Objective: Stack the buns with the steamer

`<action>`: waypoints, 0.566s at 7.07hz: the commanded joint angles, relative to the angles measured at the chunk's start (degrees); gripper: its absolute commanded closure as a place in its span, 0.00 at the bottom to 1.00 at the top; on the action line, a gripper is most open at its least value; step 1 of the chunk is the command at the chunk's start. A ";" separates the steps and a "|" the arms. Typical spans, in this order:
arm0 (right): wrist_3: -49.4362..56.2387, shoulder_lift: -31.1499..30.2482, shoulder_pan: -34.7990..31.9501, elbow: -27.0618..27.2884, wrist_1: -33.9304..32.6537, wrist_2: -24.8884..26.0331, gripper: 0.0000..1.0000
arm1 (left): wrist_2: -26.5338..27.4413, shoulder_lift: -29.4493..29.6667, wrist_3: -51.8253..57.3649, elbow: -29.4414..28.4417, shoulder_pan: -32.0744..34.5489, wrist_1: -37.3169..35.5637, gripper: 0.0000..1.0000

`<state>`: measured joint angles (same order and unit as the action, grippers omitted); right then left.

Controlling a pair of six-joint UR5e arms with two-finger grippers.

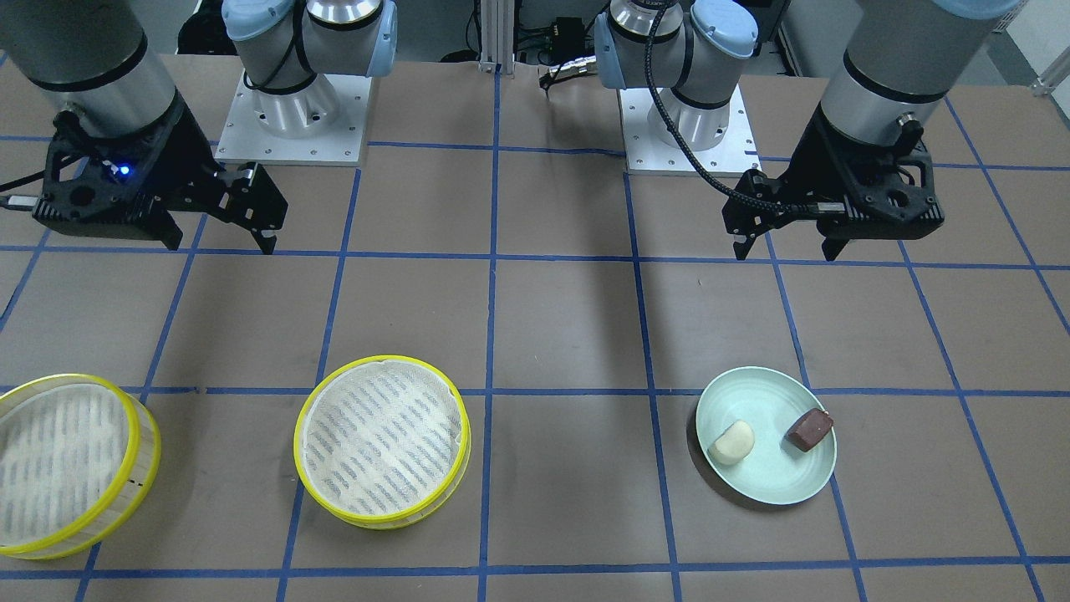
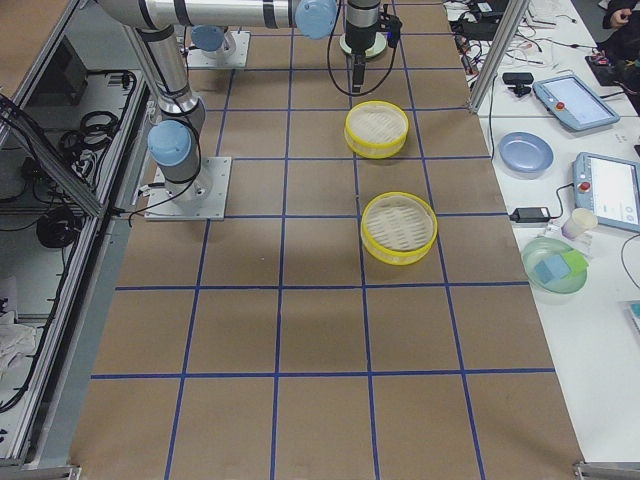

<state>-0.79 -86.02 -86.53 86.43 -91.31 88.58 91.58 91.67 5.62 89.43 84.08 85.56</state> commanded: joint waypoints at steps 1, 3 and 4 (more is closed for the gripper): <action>0.87 1.29 5.98 -0.03 -4.45 -0.16 0.00 | -0.43 2.35 0.36 0.92 -3.28 -0.39 0.00; 13.57 7.33 15.73 -0.56 -11.04 -0.07 0.00 | -0.87 7.00 0.71 6.00 -6.19 -12.89 0.00; 20.50 9.71 19.43 -0.65 -11.95 -0.16 0.00 | -5.14 10.25 0.71 6.80 -6.21 -18.53 0.00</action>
<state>11.94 -79.37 -72.14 85.92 -100.91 88.46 89.75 98.39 6.24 94.51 78.50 74.12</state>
